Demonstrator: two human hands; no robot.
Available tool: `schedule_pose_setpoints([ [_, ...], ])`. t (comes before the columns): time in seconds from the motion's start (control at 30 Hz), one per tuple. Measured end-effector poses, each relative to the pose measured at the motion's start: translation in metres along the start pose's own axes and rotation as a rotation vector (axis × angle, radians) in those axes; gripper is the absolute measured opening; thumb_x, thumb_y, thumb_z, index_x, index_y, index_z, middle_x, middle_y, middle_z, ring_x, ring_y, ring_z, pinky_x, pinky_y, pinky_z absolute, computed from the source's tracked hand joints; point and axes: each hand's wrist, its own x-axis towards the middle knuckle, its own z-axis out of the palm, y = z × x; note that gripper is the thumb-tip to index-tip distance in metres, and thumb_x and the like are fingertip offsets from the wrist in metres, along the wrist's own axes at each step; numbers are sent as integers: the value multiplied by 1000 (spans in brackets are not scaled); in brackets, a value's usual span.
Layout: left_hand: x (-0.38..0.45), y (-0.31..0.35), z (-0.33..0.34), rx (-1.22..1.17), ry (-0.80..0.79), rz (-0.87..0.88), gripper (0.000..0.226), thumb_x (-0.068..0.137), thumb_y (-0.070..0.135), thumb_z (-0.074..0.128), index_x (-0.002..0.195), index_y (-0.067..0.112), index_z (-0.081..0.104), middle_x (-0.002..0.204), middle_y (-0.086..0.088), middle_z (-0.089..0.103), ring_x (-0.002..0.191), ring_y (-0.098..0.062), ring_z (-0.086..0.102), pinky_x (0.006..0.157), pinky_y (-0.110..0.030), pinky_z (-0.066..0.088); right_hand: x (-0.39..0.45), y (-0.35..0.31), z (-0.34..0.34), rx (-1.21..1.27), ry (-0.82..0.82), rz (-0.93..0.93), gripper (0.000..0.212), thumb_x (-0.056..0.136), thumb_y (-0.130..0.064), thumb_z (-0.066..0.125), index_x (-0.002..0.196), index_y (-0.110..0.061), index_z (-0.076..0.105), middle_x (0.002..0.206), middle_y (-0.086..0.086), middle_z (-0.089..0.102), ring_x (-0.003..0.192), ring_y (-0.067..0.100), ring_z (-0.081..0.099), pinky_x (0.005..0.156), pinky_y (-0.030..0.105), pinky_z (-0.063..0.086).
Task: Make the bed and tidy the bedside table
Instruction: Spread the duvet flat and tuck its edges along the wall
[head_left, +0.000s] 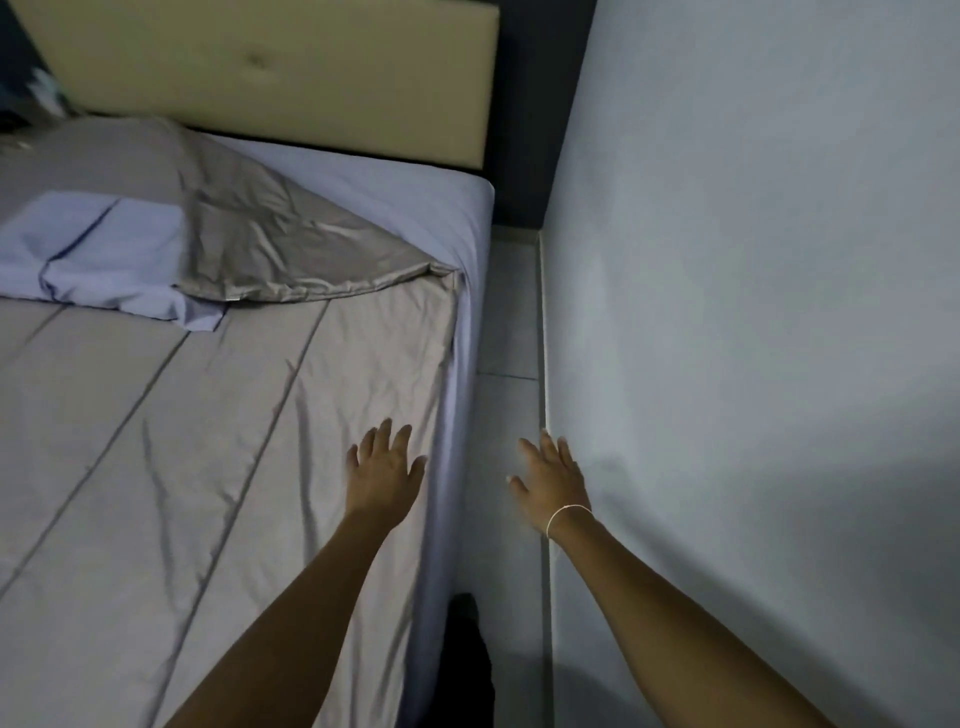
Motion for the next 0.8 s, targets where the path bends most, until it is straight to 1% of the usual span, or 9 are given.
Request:
schedule_pose_setpoints([
  [0.07,42,8,1,-11,-19,-29,60,99,47,29,150,20,16,159,-10,8,146,-31,3,117,-48,8,43,7,-13,-16,-18,4,62,97,-42,45,151,-26,19,162,7,9,149,32,3,119,47,20],
  [0.17,97,21,-7,-20,-45,-58,62,99,49,26,152,21,9,160,-10,-1,146,-32,-5,118,-49,4,102,12,-39,-41,-38,-21,64,97,-43,45,152,-26,17,162,7,8,149,32,1,119,46,19],
  [0.3,166,30,-27,-52,-13,-123,62,99,48,27,151,22,7,160,-10,-2,146,-31,-5,117,-49,4,183,5,-76,-72,-19,-67,66,97,-43,46,153,-26,16,162,7,9,149,32,2,118,46,19],
  [0.43,218,29,-39,-96,36,-201,63,99,48,29,152,23,7,160,-10,-1,146,-31,-4,117,-49,5,258,-11,-96,-138,-36,-148,67,96,-45,46,153,-27,15,162,8,8,148,33,2,119,48,19],
  [0.53,266,28,-45,-138,77,-287,64,98,49,30,152,23,6,160,-10,0,146,-31,-3,117,-50,7,322,-30,-103,-174,-76,-213,66,96,-43,47,153,-27,16,162,8,8,148,34,2,118,47,18],
  [0.8,403,26,-55,-185,101,-503,65,98,50,31,151,22,8,160,-11,0,146,-32,-1,116,-51,7,493,-81,-126,-218,-164,-401,63,93,-38,48,150,-26,23,161,8,12,147,35,6,117,47,20],
])
